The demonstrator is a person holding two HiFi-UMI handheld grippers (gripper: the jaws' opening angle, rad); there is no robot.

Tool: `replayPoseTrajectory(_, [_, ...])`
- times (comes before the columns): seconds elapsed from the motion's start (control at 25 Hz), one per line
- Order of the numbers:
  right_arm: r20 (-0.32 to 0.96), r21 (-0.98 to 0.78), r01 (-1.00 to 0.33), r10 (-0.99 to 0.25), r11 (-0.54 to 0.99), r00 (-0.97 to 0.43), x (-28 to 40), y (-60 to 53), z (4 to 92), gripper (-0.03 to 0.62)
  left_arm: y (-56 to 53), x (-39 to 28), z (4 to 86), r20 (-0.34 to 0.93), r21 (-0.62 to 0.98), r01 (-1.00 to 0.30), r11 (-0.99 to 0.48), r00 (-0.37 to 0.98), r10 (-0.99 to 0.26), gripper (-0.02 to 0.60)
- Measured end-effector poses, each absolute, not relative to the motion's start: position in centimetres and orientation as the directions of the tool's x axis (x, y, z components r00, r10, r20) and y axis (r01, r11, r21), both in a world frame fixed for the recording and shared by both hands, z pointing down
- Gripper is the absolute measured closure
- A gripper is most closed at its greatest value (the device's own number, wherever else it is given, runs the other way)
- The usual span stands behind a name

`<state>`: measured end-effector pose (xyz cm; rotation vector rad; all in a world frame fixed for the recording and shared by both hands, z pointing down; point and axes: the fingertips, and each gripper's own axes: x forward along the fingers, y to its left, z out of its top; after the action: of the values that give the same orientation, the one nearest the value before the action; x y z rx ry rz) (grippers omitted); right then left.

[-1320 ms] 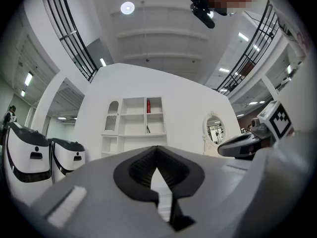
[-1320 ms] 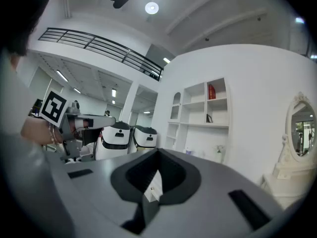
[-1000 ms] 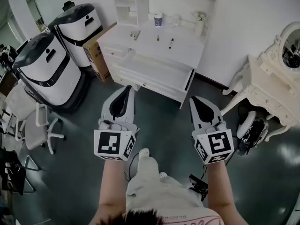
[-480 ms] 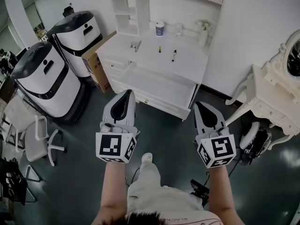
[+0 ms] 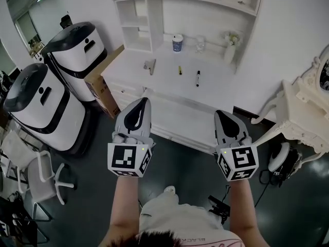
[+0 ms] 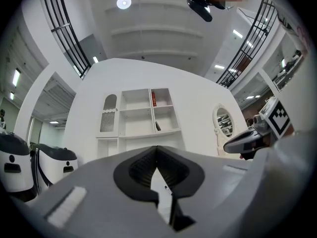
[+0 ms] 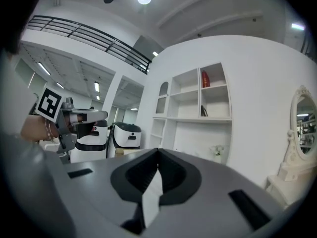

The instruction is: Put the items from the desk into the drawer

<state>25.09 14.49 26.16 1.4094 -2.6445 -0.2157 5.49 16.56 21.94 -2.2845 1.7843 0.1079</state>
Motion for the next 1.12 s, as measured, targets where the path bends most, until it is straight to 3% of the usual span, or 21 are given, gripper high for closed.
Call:
replayPoseTrajectory(0.8, [0.177,0.147,-0.857,-0.866,0.493,-0.468,20.5,0.3,30.1,0.582,2.6,-0.2,25.5,-0.15,-0.087,-0.955,-0.284,0.295,-0.944,0.572])
replayPoseTrajectory(1.04, [0.228,0.108,-0.855,-0.85,0.507,-0.475,20.1,-6.4,32.2,0.397,-3.6,-0.8,26.6,-0.12,-0.076,-0.957,-0.279,0.286,-0.951,0.572])
replayPoseTrajectory(1.12, [0.242,0.103,-0.859,-0.85,0.502,-0.468,20.3,-8.7,32.7,0.372,-5.8,-0.9,26.8,-0.111,-0.076,-0.957,-0.28,0.287,-0.951,0.572])
